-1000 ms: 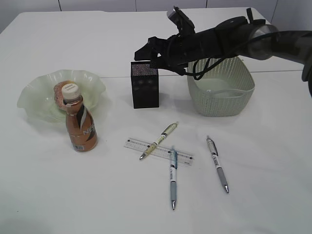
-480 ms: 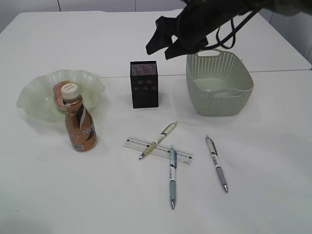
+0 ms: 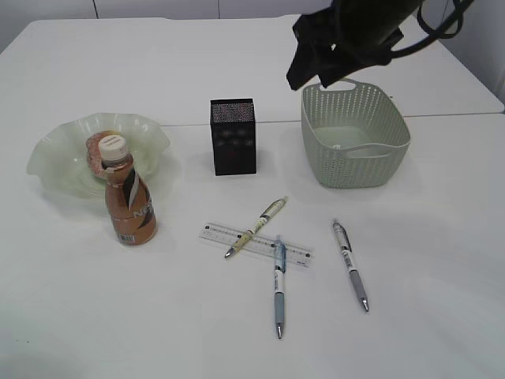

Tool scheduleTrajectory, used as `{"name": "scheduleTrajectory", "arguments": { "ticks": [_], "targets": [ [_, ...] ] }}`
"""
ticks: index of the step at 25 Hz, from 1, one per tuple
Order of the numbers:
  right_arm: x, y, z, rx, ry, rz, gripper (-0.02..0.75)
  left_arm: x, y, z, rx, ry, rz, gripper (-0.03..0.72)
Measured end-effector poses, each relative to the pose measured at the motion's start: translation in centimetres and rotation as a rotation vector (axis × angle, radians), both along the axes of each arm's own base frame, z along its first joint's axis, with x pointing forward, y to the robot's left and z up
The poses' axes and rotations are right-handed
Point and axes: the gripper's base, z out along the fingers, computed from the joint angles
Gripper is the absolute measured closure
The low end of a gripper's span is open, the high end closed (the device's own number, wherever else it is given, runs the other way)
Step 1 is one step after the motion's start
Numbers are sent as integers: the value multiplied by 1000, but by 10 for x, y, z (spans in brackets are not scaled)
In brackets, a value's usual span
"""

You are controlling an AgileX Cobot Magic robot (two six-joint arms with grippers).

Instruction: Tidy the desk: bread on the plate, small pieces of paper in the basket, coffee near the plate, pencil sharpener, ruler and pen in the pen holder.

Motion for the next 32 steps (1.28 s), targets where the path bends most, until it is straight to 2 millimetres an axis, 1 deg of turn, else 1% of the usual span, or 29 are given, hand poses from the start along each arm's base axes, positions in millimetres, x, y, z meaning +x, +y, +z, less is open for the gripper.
{"name": "scheduleTrajectory", "arguments": {
  "ticks": [1,3,6,7,11,13,15,19,21,25,32],
  "targets": [
    [-7,1,-2,-32,5,11,312,0,0,0,0,0,0,256],
    [-22,11,-7,-79,12,49,314,0,1,0,7,0,-1,256],
    [-36,34,-19,-133,18,119,316,0,2,-1,28,0,-5,256],
    [-41,46,-22,-151,11,153,316,0,2,-1,33,0,-6,256],
    [-50,78,-37,-200,-3,238,320,0,4,-1,47,1,-8,256],
    [-51,90,-52,-214,18,264,321,0,4,-1,49,-1,-8,256],
    [-49,96,-64,-227,32,276,321,0,4,-1,51,-7,-6,256],
    [-43,101,-83,-250,60,293,321,2,4,0,54,-21,-2,256],
    [-40,103,-88,-266,45,326,321,2,4,0,56,-22,-2,256],
    [-36,111,-89,-288,-23,399,321,2,5,0,61,-29,-1,256],
    [-30,131,-111,-341,-91,588,321,4,5,1,64,-52,5,256]
  ]
}}
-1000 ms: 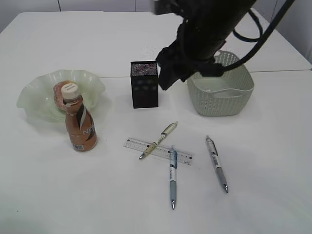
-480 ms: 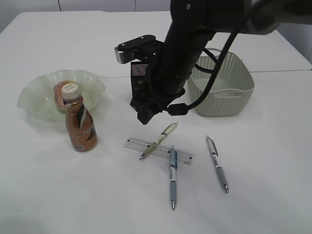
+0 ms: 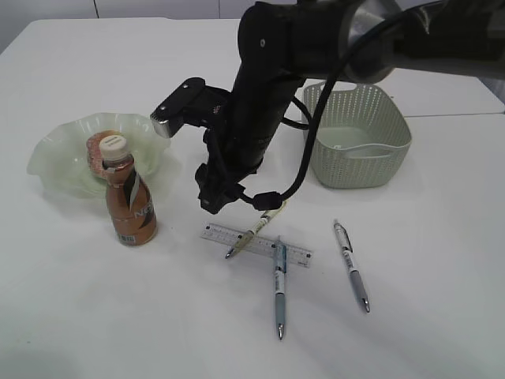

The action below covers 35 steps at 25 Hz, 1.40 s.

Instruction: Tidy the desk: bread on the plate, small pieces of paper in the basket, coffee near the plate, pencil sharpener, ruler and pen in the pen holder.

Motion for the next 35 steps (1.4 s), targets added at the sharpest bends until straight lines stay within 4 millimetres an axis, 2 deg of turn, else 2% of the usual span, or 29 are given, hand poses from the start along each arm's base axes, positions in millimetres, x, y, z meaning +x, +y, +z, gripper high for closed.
{"name": "scheduleTrajectory", "arguments": {
  "ticks": [5,12,20,31,35],
  "targets": [
    [5,4,-15,-15,3,39,307,1,0,0,1,-11,3,256],
    [7,5,-34,-45,26,45,203,1,0,1,1,-15,4,256],
    [10,7,-59,-69,58,47,193,2,0,1,1,-18,5,256],
    [15,9,-61,-54,19,41,193,2,0,1,1,-18,5,256],
    [15,9,-68,-61,28,41,193,2,0,1,1,-18,5,256]
  ]
}}
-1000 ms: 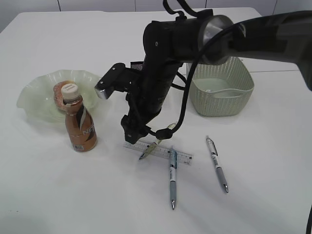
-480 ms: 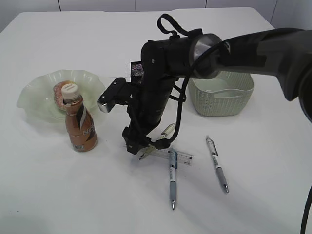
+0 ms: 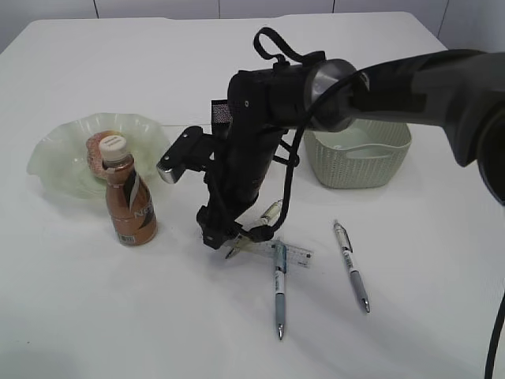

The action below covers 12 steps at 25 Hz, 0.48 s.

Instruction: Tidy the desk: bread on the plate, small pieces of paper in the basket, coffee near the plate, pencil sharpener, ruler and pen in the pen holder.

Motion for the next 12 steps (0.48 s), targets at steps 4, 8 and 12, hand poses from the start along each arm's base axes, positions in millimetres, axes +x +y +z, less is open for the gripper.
{"name": "scheduleTrajectory", "arguments": {
  "ticks": [4,8,12],
  "targets": [
    [1,0,-9,-12,13,1,192,0,0,0,0,0,0,256],
    [3,1,-13,-14,10,1,192,0,0,0,0,0,0,256],
    [4,2,-17,-19,14,0,192,0,0,0,0,0,0,256]
  ]
}}
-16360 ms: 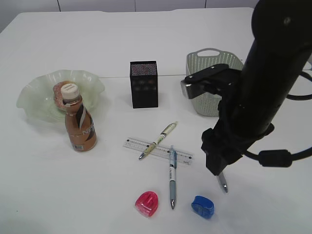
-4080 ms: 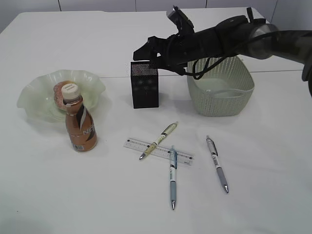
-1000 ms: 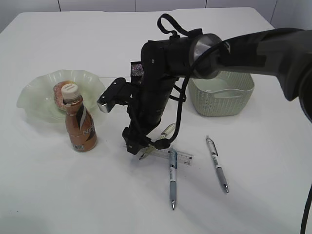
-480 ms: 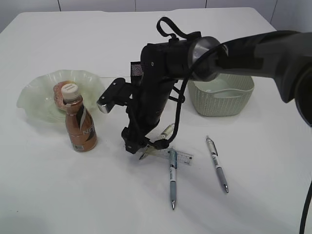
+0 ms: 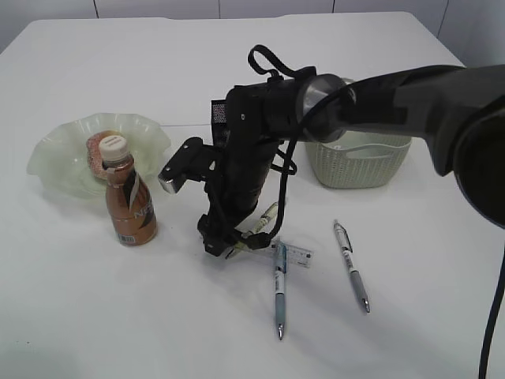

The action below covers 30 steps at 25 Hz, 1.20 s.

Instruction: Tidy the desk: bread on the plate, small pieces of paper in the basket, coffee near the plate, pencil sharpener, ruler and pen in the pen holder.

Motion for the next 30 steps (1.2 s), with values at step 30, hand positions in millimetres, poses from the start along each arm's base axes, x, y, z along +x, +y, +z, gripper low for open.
{"name": "scheduleTrajectory", "arguments": {
  "ticks": [30],
  "targets": [
    [2,4,12,16,19,-2,458,1,0,-1,0,7,0,256]
  ]
}}
